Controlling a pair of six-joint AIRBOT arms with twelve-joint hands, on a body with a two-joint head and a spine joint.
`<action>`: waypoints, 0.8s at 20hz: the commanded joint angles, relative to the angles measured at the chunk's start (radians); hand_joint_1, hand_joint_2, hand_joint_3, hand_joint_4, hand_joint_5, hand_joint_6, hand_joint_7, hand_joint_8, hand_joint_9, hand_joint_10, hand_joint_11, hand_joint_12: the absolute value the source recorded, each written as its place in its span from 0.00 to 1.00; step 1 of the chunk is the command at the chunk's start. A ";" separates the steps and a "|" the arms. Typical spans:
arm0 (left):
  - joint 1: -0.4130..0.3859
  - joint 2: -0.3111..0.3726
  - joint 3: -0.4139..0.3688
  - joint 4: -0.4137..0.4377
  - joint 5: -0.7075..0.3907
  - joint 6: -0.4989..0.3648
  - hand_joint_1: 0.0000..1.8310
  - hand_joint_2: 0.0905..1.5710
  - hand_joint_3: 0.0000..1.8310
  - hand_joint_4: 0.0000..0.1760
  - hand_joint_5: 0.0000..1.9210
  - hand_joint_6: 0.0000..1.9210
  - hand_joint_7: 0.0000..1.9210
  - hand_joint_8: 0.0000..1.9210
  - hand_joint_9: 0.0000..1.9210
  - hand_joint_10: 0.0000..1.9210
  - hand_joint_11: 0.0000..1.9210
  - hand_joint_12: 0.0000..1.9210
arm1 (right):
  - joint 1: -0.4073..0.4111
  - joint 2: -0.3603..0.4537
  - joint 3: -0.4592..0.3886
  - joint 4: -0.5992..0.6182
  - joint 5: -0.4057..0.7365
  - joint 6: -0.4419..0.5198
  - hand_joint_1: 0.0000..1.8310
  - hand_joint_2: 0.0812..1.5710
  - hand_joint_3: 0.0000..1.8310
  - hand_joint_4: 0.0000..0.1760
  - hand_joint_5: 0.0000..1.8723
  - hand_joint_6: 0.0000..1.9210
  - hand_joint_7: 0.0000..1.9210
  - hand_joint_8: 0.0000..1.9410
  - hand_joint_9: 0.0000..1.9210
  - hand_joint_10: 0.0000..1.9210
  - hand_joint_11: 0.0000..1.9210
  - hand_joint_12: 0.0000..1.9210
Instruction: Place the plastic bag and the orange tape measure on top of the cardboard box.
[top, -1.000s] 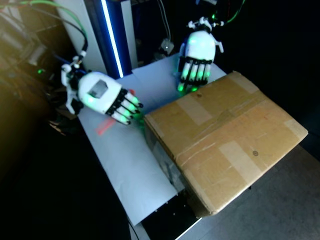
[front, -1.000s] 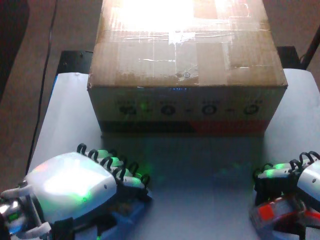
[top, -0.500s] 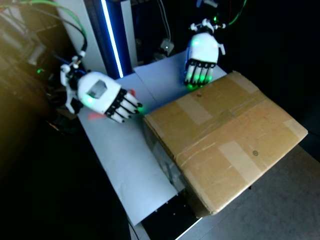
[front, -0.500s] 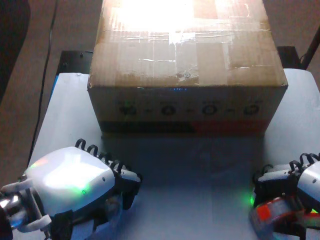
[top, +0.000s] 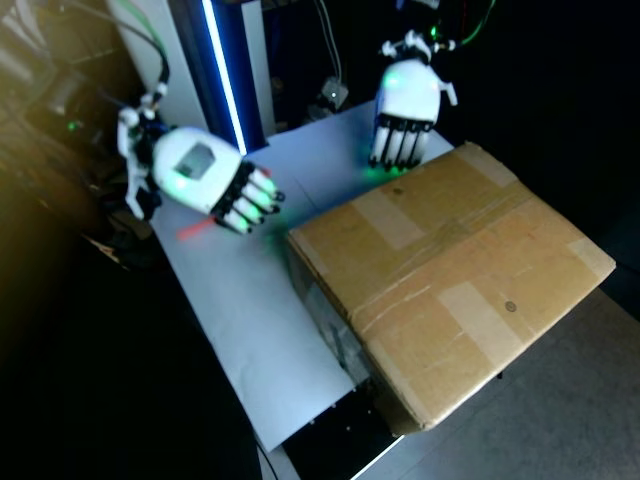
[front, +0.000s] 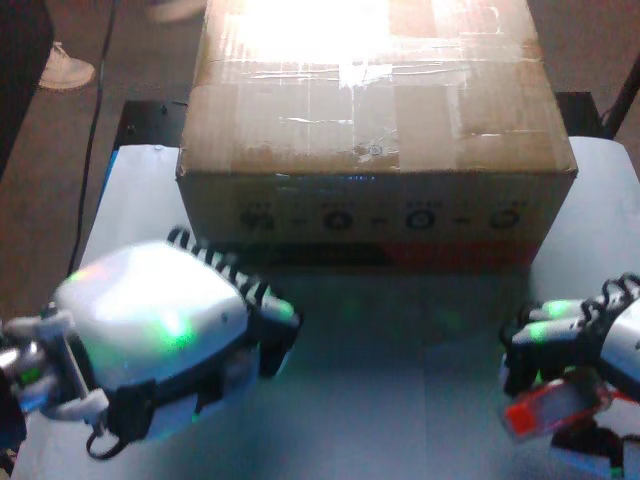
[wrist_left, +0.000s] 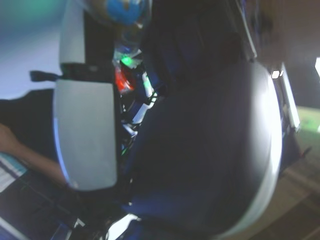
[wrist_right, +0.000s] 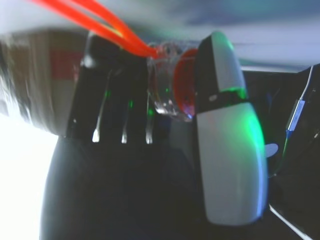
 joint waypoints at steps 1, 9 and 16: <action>-0.021 0.007 -0.009 0.049 0.123 0.005 0.79 0.75 0.00 0.00 0.41 0.63 0.38 0.67 0.40 0.70 0.33 0.90 | 0.018 0.009 -0.007 -0.040 -0.125 0.005 0.73 0.78 0.00 0.00 0.42 0.46 0.32 0.83 0.37 0.87 0.49 0.87; -0.102 0.054 -0.033 0.076 0.211 -0.001 0.80 0.76 0.00 0.00 0.40 0.62 0.33 0.72 0.40 0.72 0.34 0.93 | 0.097 0.066 -0.010 -0.112 -0.164 0.043 0.68 0.74 0.00 0.00 0.53 0.37 0.40 0.82 0.51 0.90 0.54 0.94; -0.215 0.054 -0.015 0.076 0.234 0.008 0.74 0.74 0.00 0.00 0.43 0.61 0.36 0.67 0.45 0.72 0.39 0.79 | 0.145 0.097 0.021 -0.119 -0.221 0.043 0.74 0.76 0.00 0.00 0.46 0.47 0.39 0.77 0.37 0.85 0.46 0.93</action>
